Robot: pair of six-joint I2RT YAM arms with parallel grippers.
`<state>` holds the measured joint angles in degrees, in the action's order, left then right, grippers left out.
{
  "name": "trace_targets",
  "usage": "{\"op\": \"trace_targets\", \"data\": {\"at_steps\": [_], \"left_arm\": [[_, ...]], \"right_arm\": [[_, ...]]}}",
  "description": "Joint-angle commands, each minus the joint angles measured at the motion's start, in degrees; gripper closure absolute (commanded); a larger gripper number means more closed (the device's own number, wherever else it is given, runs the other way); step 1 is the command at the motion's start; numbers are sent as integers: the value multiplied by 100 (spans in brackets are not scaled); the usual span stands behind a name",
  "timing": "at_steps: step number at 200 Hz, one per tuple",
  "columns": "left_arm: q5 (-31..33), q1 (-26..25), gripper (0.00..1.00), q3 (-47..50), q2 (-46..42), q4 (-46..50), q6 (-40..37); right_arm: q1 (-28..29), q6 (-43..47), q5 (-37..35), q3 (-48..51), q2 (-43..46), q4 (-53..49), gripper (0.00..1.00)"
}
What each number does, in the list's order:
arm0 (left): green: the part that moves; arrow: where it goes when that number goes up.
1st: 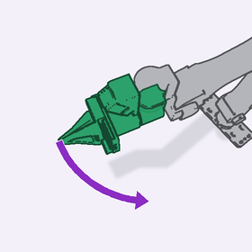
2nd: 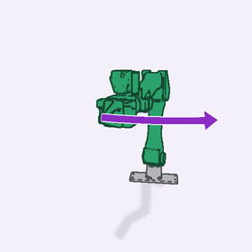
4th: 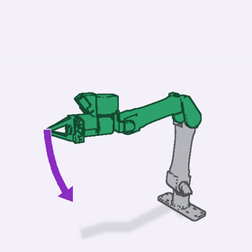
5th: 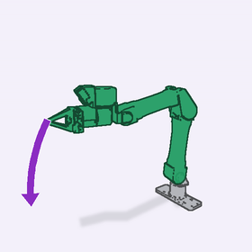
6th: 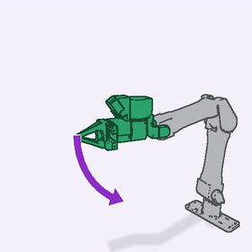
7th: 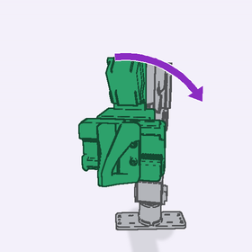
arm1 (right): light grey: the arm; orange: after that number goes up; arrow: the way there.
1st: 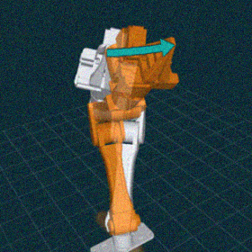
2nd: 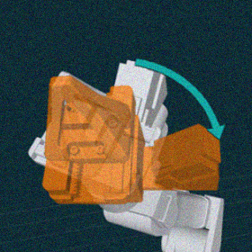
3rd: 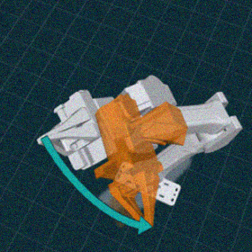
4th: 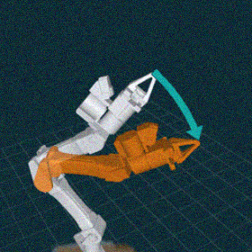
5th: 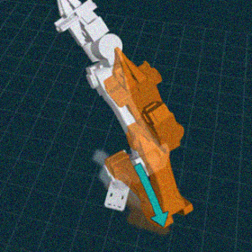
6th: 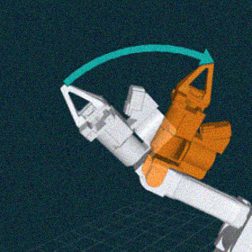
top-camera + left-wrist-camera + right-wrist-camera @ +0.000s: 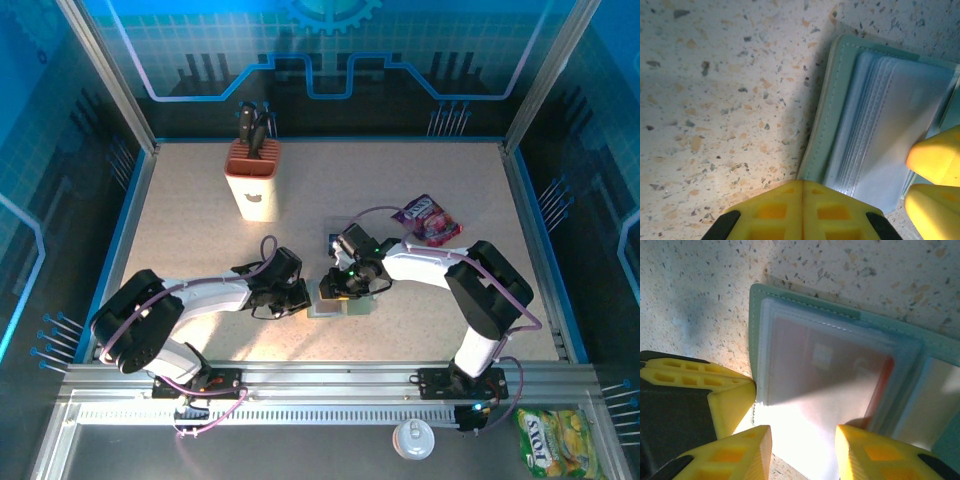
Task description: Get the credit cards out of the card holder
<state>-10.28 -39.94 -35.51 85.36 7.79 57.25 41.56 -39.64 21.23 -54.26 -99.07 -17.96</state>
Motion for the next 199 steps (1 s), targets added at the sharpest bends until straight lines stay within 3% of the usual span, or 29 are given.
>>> {"op": "trace_targets", "data": {"at_steps": [1, 149, 199], "left_arm": [[70, -43, 92, 78, 56, 164, -3], [96, -43, 91, -335, -164, 590, -101], [-62, -39, 86, -466, -321, 488, 24]], "right_arm": [[-47, 97, -94, 117, 110, -233, 60], [-238, 49, 30, 334, 269, 17, 60], [-263, -17, 99, 352, 339, 149, 60]]}}
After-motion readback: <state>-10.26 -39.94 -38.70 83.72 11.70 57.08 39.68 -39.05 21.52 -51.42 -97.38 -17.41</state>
